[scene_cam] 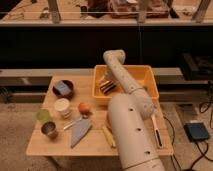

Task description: Wipe red bowl with eraser

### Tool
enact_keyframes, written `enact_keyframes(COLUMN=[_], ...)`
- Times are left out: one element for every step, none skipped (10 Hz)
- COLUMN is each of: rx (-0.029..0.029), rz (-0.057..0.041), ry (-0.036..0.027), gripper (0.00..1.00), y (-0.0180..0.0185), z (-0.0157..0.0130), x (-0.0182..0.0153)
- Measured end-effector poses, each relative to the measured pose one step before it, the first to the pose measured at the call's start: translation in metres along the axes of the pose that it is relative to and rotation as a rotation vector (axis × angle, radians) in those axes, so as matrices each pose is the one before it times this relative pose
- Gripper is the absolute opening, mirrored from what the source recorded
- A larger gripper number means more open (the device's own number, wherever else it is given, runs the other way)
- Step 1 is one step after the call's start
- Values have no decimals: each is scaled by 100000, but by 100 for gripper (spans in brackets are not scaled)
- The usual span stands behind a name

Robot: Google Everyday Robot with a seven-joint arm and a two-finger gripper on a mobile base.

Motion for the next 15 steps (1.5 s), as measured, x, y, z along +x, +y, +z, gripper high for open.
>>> enact_keyframes(rx=[167,34,-164,-351,-345,-575,-776,-732,-241,-174,-173,90,16,-21,-58], rz=[83,81,4,119,39,-14,-223,-128,-2,-139,-84,180,223,-60,-131], ry=[-738,-296,-291,-416,-254,-214,-176,-151,226,55,-54,-35,132,-51,-166], gripper=[80,80,80,80,80,80,78,70,61,53,41,30,22,8,3], y=[-17,35,41,105,68,73,6,84,7,-26,-1,108,155,-13,-15], z=[311,170,206,321,221,239,226,140,-12,34,-53,-92,-164,-262,-123], x=[48,19,-23,-54,-43,-24,-54,-87,2,-45,-60,5,61,-19,-53])
